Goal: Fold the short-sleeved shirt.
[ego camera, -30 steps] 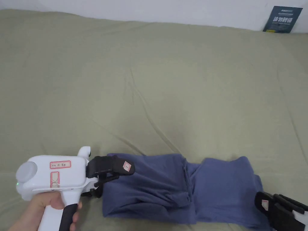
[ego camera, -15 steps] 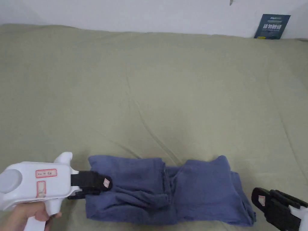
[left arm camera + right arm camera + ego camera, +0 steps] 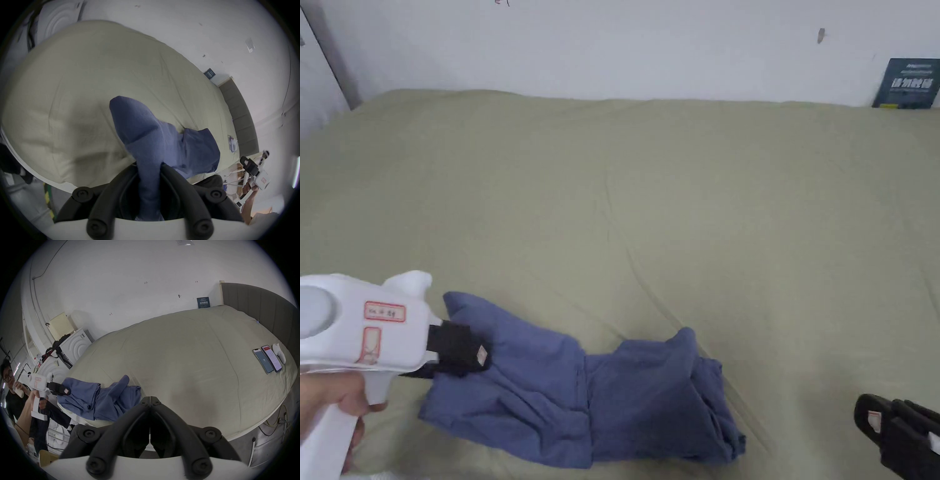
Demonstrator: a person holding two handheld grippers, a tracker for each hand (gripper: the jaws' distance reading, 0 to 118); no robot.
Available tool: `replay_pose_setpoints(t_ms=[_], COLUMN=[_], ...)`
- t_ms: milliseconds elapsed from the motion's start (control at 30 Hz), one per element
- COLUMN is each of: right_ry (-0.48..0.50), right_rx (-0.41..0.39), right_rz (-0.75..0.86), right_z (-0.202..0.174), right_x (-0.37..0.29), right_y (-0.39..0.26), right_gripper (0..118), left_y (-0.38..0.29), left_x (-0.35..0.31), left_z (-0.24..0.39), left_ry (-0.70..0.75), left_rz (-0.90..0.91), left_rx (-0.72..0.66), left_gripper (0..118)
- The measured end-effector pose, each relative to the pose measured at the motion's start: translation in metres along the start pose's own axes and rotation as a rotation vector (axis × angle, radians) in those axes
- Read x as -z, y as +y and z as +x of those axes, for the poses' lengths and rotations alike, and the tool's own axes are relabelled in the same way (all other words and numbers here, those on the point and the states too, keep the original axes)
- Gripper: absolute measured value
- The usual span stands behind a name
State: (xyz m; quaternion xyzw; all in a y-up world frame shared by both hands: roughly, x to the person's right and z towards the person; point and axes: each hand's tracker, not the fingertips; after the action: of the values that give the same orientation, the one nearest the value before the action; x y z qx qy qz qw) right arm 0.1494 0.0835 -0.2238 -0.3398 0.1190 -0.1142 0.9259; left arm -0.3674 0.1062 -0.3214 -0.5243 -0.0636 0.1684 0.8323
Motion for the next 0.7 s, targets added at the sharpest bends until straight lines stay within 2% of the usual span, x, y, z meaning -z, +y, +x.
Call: replay_pose_setpoints(t_ms=[67, 167, 267, 400, 467, 533, 567, 600, 633, 667, 700], right_ry=[-0.014, -0.009, -0.002, -0.005, -0.005, 0.0, 0.001, -0.002, -0.006, -0.015, -0.024], right_rx=[-0.009, -0.004, 0.008, 0.016, 0.037, 0.06, 0.077, 0.092, 0.097, 0.1, 0.104], right_rz=[0.004, 0.021, 0.03, 0.026, 0.033, 0.041, 0.04, 0.041, 0.043, 0.041, 0.041], right_z=[0.003, 0.009, 0.016, 0.024, 0.029, 0.034, 0.037, 0.039, 0.04, 0.042, 0.044], right_x=[-0.004, -0.013, -0.019, -0.019, -0.021, -0.024, -0.024, -0.025, -0.026, -0.028, -0.029], right_y=[-0.001, -0.002, -0.004, -0.003, -0.003, -0.003, -0.003, -0.003, -0.003, -0.004, -0.004], right_gripper=[0, 0, 0, 0, 0, 0, 0, 0, 0, 0, 0], left_y=[0.007, 0.012, 0.01, 0.001, -0.005, -0.011, -0.014, -0.017, -0.019, -0.016, -0.014], left_x=[0.003, 0.013, 0.033, 0.08, 0.109, 0.14, 0.156, 0.173, 0.187, 0.192, 0.198], left_z=[0.04, 0.094, 0.143, 0.199, 0.221, 0.238, 0.246, 0.254, 0.259, 0.264, 0.264], left_ry=[0.116, 0.16, 0.143, 0.19, 0.179, 0.143, 0.115, 0.115, 0.112, 0.027, 0.026], left_rz=[-0.025, -0.053, -0.099, -0.136, -0.173, -0.186, -0.177, -0.186, -0.231, -0.204, -0.185], left_rx=[0.088, 0.183, 0.26, 0.361, 0.39, 0.353, 0.312, 0.303, 0.302, 0.33, 0.343], left_gripper=[10, 10, 10, 10, 10, 13, 29, 70, 118, 112, 108])
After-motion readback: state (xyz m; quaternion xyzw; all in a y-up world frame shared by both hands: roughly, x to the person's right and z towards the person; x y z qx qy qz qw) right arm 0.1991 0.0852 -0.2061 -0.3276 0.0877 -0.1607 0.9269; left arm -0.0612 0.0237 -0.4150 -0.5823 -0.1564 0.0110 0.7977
